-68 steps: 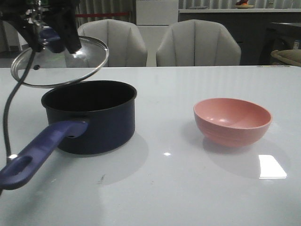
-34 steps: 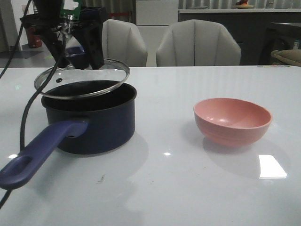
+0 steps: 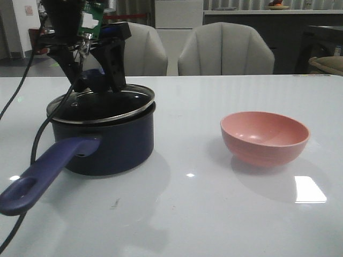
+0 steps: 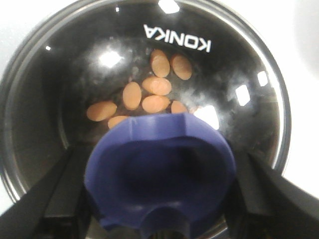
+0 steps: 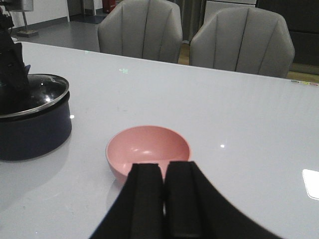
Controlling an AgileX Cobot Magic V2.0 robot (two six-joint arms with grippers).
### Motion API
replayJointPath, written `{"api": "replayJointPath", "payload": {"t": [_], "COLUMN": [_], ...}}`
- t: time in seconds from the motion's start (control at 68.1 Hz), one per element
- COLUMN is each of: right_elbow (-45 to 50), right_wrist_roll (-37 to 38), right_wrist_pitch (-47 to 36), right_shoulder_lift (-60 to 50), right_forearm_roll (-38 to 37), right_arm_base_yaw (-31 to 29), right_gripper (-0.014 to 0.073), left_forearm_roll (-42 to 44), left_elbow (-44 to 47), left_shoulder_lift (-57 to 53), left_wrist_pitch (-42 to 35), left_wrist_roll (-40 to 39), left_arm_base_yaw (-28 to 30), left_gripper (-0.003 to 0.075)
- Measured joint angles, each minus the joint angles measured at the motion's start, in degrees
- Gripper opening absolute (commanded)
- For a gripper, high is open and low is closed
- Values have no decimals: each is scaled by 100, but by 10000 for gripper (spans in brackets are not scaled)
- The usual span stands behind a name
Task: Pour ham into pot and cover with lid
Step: 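Carry the glass lid over the saucepan with the left gripper and lower it, then settle the lid on the saucepan rim and open the left gripper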
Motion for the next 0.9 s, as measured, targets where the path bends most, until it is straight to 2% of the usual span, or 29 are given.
{"api": "replayJointPath", "payload": {"t": [0.25,0.896], "right_elbow": [0,0], "right_wrist_roll": [0,0], "right_wrist_pitch": [0,0], "right_shoulder_lift": [0,0], "right_forearm_roll": [0,0], "right_arm_base_yaw": [0,0], "right_gripper": [159,159], "left_forearm_roll": [-50,247], "left_elbow": [0,0], "left_shoulder_lift": [44,43], "left_wrist_pitch": [-55,-17], "left_wrist_roll": [0,0], "left_arm_base_yaw": [-13,-13], "left_gripper": [329,335]}}
